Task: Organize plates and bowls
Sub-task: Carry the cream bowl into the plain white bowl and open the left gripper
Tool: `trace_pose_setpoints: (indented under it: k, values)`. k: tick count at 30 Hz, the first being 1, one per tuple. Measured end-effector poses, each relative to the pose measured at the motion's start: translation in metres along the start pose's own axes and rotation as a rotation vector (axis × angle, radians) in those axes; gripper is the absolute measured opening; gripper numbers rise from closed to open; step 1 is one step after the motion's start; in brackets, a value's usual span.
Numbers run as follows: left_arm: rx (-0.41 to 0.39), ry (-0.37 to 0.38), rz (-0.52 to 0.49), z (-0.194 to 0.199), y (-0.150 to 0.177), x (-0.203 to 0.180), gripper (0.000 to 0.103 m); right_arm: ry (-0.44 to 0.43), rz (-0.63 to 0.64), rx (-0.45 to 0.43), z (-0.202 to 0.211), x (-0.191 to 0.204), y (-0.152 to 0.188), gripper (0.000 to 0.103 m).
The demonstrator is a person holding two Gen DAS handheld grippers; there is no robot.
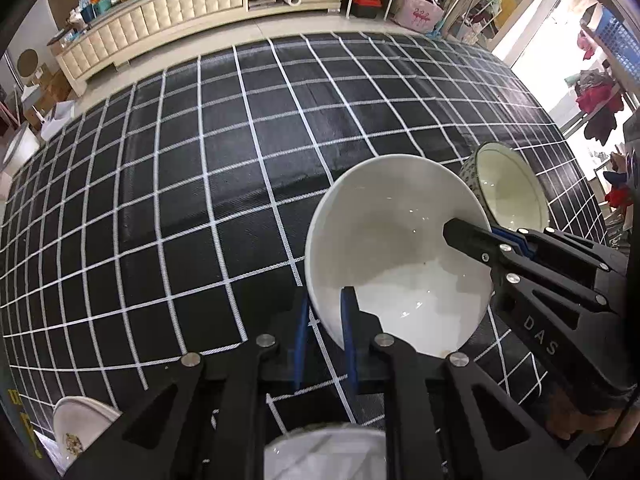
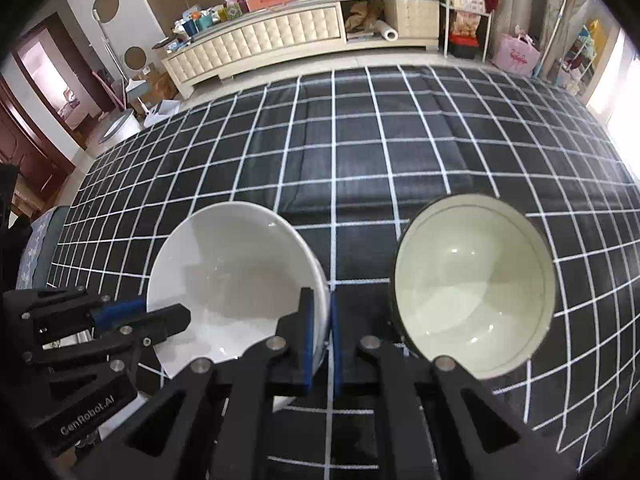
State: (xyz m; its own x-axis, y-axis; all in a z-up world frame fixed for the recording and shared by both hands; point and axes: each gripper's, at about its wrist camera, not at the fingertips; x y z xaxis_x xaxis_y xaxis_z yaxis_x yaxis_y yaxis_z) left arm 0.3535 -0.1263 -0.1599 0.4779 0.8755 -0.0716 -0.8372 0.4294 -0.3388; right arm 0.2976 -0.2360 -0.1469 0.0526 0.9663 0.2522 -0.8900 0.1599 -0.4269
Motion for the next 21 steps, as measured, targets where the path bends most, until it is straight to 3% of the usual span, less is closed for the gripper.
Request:
trace_pose_setpoints:
  k: [11,21]
  values:
    - [-0.079,-0.03,0.015,0.067,0.028,0.002,0.014,-0.023,0.042,-0.064,0.048,0.032,0.01,0.011]
    - [-0.106,-0.051,0.047,0.101,0.072,-0.005,0.014,-0.046,0.075,-0.066,0.073,0.053,0.044,0.011]
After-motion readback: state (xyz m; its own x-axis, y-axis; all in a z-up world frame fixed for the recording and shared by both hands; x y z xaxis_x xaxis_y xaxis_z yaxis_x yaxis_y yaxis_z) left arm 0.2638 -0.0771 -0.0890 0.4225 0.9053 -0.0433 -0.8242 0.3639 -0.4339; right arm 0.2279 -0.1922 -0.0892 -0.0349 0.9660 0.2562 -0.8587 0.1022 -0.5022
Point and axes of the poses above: each gripper's, at about its wrist camera, not at the fingertips, and z roughly against the way its jaws point, x to its left, y to its underside, and after that the axes turned 9 degrees about -z, right-handed
